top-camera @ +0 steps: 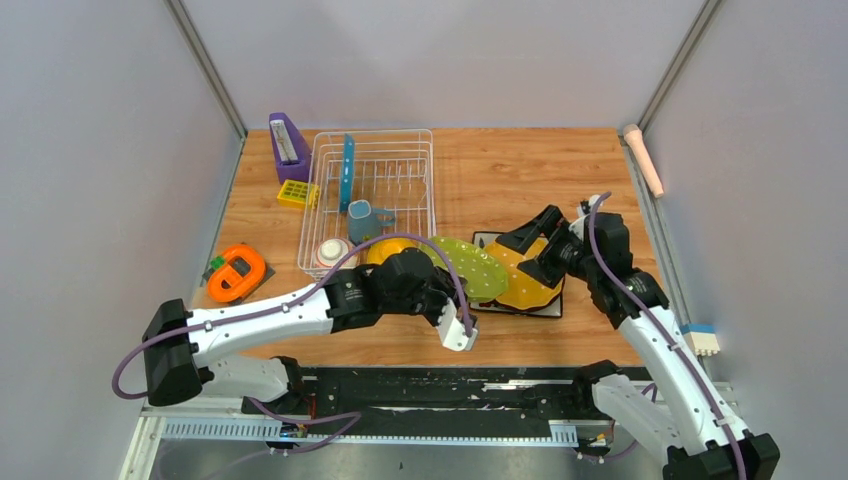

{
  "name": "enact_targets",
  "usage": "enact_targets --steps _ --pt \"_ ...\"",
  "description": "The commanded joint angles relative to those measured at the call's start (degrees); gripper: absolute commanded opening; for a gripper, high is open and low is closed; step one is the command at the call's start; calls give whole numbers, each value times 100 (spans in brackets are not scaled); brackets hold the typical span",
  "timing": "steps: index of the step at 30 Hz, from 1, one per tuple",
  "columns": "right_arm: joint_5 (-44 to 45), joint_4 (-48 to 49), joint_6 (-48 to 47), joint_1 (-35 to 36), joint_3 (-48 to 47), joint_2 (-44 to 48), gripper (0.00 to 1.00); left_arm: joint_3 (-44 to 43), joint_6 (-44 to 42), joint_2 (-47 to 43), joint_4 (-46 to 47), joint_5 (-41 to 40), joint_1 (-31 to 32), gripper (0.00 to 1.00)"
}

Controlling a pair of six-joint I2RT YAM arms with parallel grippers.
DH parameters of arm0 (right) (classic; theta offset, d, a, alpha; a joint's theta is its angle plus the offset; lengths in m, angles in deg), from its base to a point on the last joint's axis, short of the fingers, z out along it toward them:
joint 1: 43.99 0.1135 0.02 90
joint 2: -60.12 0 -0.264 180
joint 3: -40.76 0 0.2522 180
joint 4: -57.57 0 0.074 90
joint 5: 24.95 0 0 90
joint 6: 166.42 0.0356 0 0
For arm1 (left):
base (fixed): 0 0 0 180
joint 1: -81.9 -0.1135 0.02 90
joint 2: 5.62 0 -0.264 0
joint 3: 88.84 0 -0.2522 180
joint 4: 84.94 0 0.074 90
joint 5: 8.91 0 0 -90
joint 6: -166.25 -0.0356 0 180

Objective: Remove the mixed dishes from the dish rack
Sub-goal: Pick up the plate from the dish rack.

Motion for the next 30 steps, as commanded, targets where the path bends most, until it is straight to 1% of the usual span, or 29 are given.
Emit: enact_targets --steps 1,2,3,5,11,14,18,21,26,30 --pt "-851 31 -9 -19 53 -140 94 29 -754 -426 1860 -721 188 0" --pt "-872 -10 -28 -19 70 -162 94 88 -894 -392 1995 -775 269 0" --pt "-851 -68 -55 -18 87 -166 94 177 -956 -369 2241 -1020 337 0" --pt "-740 -120 -106 -15 121 -133 94 259 -1127 -292 2428 -1217 405 0" --pt "15 -353 -322 -54 101 107 94 355 -1077 -307 2639 -1202 470 0" --pt "79 -385 -246 -86 104 126 93 491 -1111 -341 2952 -1192 524 0" --pt "-12 -371 -83 -97 -11 58 84 659 -1283 -322 3365 -1344 632 0" --pt "-125 -273 50 -95 -56 42 73 689 -1317 -249 3536 -1422 677 0" --pt "-295 -124 208 -96 0 42 66 781 -1341 -142 3974 -1530 780 0" --pt "-399 -72 300 -91 83 63 65 846 -1329 -108 4247 -1547 829 0"
